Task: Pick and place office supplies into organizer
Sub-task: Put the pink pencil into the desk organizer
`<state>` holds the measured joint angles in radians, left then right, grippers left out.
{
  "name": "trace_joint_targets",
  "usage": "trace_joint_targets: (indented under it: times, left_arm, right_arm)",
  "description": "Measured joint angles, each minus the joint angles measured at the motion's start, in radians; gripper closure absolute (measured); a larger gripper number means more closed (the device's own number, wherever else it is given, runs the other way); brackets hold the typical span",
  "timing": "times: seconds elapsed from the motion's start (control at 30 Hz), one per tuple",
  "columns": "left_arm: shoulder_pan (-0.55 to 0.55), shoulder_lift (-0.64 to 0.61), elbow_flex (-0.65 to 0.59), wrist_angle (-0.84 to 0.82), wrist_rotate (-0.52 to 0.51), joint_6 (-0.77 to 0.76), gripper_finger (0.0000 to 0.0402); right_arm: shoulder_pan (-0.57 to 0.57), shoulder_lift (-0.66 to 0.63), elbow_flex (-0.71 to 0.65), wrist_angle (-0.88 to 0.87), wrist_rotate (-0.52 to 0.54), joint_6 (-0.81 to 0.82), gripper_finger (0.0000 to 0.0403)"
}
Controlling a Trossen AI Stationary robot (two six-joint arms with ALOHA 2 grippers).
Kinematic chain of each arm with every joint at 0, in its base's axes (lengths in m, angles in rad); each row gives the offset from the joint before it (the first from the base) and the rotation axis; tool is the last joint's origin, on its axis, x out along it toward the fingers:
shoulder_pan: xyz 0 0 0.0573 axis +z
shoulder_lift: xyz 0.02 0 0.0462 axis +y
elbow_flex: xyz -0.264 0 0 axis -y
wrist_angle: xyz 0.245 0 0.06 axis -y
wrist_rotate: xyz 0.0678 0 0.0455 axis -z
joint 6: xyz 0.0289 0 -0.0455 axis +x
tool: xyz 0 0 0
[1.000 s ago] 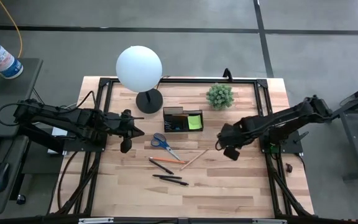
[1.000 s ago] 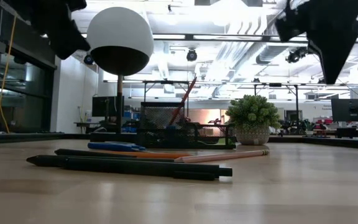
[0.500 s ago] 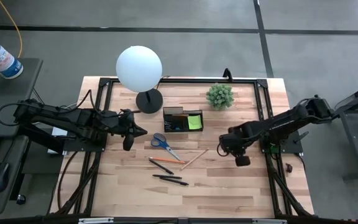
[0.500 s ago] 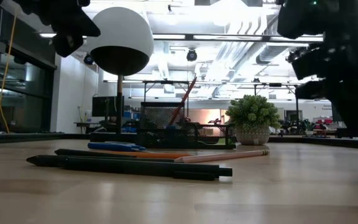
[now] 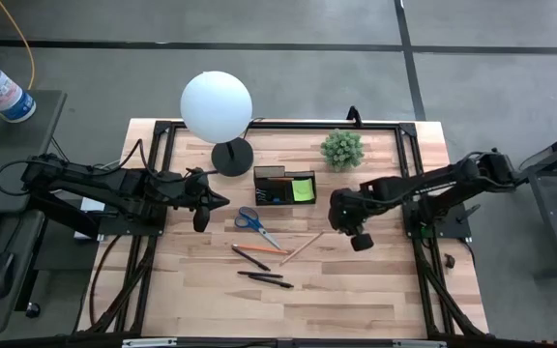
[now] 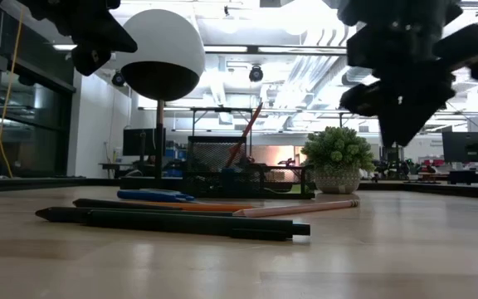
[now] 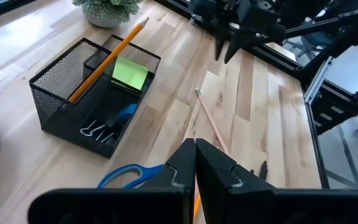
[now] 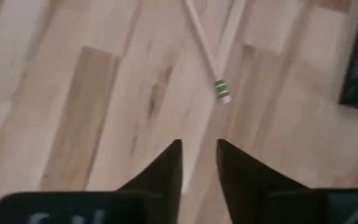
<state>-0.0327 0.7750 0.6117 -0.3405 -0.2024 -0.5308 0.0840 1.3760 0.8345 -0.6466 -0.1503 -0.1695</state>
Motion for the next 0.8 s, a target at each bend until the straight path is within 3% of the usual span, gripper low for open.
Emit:
trace_joint_targets:
  times: [0.17, 0.27, 0.8]
  left_arm:
    - [0.0, 0.0, 0.0, -0.003, 0.0, 0.015, 0.0401]
    - [0.0, 0.0, 0.0, -0.003, 0.0, 0.019, 0.0401]
    - [0.0, 0.0, 0.0, -0.002, -0.002, 0.028, 0.0401]
  right_arm:
    - [-0.036, 0.024, 0.002, 0.073, 0.053, -0.122, 0.0245]
    - [-0.052, 0.046, 0.002, 0.105, 0.053, -0.173, 0.0227]
    - [-0.091, 0.19, 0.002, 0.145, -0.025, -0.548, 0.0264]
